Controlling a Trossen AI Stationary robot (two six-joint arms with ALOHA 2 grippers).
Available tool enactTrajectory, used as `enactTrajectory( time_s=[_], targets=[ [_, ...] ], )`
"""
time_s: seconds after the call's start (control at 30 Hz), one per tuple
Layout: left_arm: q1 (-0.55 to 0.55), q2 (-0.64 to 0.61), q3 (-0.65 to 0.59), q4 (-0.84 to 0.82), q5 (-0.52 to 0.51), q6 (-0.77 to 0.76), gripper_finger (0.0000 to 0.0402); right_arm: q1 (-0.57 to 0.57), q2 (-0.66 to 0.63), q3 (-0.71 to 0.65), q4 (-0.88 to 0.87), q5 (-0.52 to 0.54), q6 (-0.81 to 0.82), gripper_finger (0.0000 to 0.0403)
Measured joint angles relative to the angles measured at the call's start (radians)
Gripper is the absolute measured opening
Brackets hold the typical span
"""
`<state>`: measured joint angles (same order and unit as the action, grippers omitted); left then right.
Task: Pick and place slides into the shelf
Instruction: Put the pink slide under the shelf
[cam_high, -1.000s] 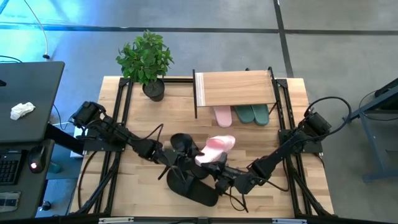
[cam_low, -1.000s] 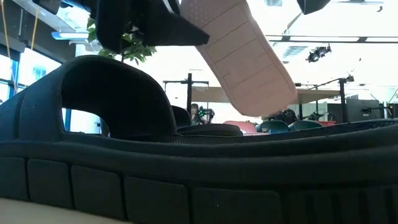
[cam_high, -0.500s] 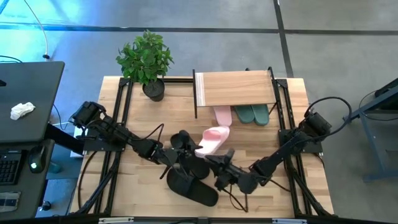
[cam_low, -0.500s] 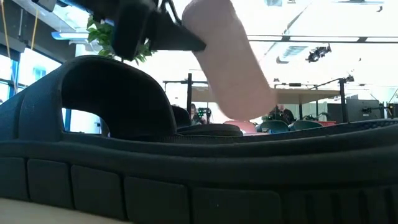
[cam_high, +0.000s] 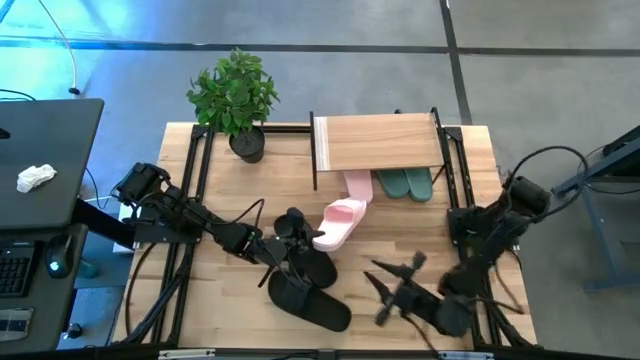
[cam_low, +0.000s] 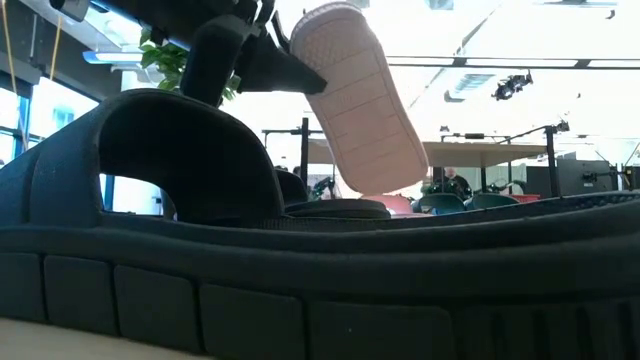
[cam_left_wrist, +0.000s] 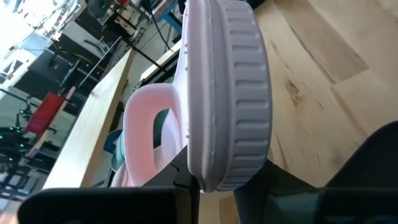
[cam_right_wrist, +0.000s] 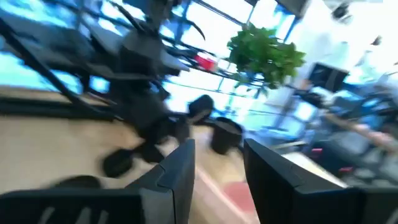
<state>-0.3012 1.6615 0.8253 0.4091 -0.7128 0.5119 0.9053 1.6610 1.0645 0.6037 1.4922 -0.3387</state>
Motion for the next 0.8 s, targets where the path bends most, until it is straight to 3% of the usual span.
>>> enactTrajectory(
  time_s=[0.17, 0.3, 0.4, 0.57, 0.7, 0.8],
  targets=[
    [0.000, 0.000, 0.000, -0.009, -0.001, 0.015, 0.0050, 0.097, -0.023, 0.000, -0.094, 0.002, 0.133, 0.0126],
    [0.000, 0.000, 0.000, -0.039, -0.011, 0.015, 0.0050, 0.144, -0.023, 0.000, -0.312, -0.016, 0.286, 0.0126],
    [-0.001, 0.000, 0.000, -0.047, -0.013, 0.015, 0.0049, 0.133, -0.023, 0.000, -0.547, -0.122, 0.445, 0.0126],
    [-0.001, 0.000, 0.000, -0.047, -0.014, 0.015, 0.0049, 0.017, 0.017, 0.000, -0.931, -0.405, 0.683, 0.0126],
    [-0.001, 0.000, 0.000, -0.047, -0.014, 0.011, 0.0049, -0.073, 0.048, 0.000, -1.047, -0.468, 0.554, 0.0126],
    [-0.001, 0.000, 0.000, -0.048, -0.014, 0.008, 0.0049, -0.115, 0.033, 0.000, -1.157, -0.316, 0.381, 0.0126]
  ],
)
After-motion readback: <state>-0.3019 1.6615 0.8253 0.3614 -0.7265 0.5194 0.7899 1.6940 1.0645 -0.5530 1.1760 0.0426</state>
